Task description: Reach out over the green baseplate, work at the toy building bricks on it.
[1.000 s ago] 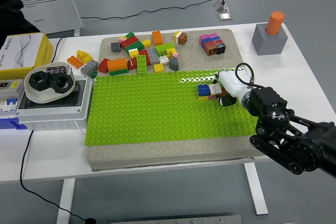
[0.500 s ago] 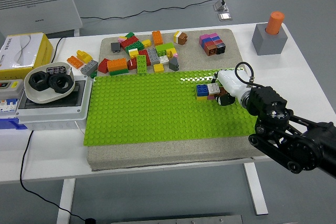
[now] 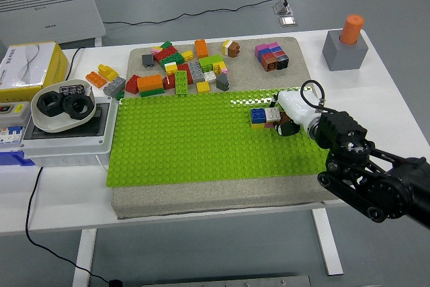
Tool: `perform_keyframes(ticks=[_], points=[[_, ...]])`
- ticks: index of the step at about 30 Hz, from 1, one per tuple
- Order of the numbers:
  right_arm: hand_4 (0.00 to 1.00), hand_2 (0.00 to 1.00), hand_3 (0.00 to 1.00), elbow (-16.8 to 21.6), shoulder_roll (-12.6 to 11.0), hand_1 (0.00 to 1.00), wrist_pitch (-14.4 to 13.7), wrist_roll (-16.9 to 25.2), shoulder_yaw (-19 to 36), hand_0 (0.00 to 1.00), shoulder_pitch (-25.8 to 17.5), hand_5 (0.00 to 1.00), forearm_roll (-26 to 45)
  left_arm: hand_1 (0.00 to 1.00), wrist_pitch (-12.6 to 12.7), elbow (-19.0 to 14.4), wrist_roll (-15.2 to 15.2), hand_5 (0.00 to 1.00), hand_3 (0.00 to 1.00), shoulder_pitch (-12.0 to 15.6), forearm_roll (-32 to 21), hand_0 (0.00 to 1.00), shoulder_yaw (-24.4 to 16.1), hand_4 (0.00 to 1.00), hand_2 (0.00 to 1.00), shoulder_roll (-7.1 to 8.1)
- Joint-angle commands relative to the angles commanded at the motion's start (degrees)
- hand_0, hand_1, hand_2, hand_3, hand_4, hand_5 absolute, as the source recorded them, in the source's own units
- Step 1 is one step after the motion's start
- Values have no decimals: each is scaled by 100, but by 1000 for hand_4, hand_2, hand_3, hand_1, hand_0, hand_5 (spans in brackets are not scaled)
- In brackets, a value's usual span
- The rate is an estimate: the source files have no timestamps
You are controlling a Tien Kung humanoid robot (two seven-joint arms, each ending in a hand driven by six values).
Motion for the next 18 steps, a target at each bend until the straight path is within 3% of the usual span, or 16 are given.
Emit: perform_keyframes(ticks=[18], points=[[661,858,677,-26,8,801,-20,15,-13,796,3,146,13,317,0,0,3,187,577,0,22,723,-13,452,348,-3]])
